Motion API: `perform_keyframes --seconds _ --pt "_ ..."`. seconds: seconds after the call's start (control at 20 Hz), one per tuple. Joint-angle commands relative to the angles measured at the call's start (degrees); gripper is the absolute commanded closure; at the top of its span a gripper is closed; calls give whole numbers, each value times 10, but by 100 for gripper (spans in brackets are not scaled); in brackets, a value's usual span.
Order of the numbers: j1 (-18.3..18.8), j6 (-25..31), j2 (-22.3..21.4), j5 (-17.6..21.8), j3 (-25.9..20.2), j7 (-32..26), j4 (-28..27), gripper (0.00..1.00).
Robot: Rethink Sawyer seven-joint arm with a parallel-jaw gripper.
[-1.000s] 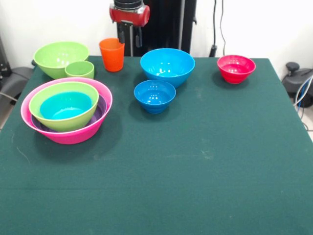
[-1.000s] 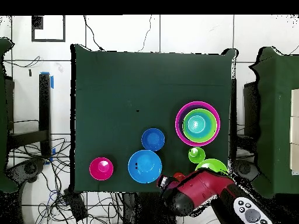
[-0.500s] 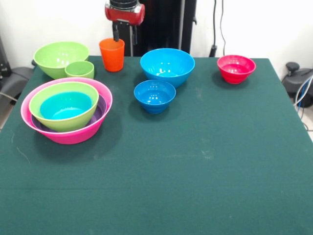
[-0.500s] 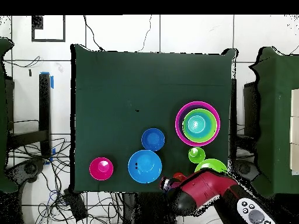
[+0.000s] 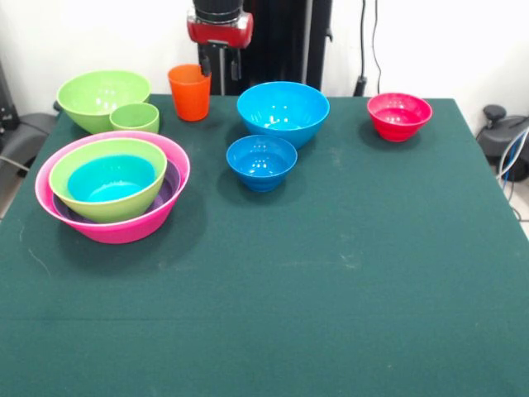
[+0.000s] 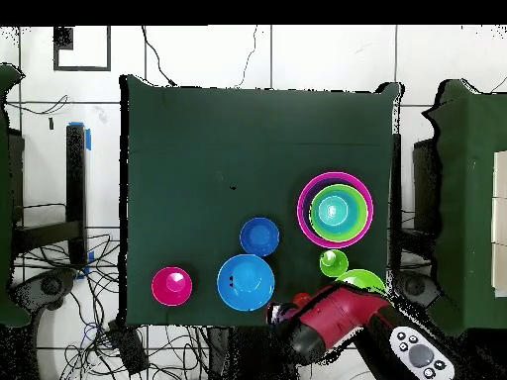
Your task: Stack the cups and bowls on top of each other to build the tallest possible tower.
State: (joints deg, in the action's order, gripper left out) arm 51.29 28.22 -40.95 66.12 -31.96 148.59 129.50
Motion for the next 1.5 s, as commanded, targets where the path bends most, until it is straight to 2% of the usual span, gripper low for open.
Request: perform_keyframes --seconds 0.05,0.25,0.55,1.0,1.25,1.45,1.5 --pt "-40 -31 59 76 22 -37 -56 0" --pt "-50 -38 78 88 29 -26 -73 0" --pt "-47 -40 88 89 30 -42 -83 0" --pt "-30 -31 87 84 25 -84 -89 0" --pt "-31 -35 82 90 28 -80 -92 0" --pt "-30 -28 86 80 30 -80 -92 0" --pt "-33 -30 85 81 33 -71 -92 100"
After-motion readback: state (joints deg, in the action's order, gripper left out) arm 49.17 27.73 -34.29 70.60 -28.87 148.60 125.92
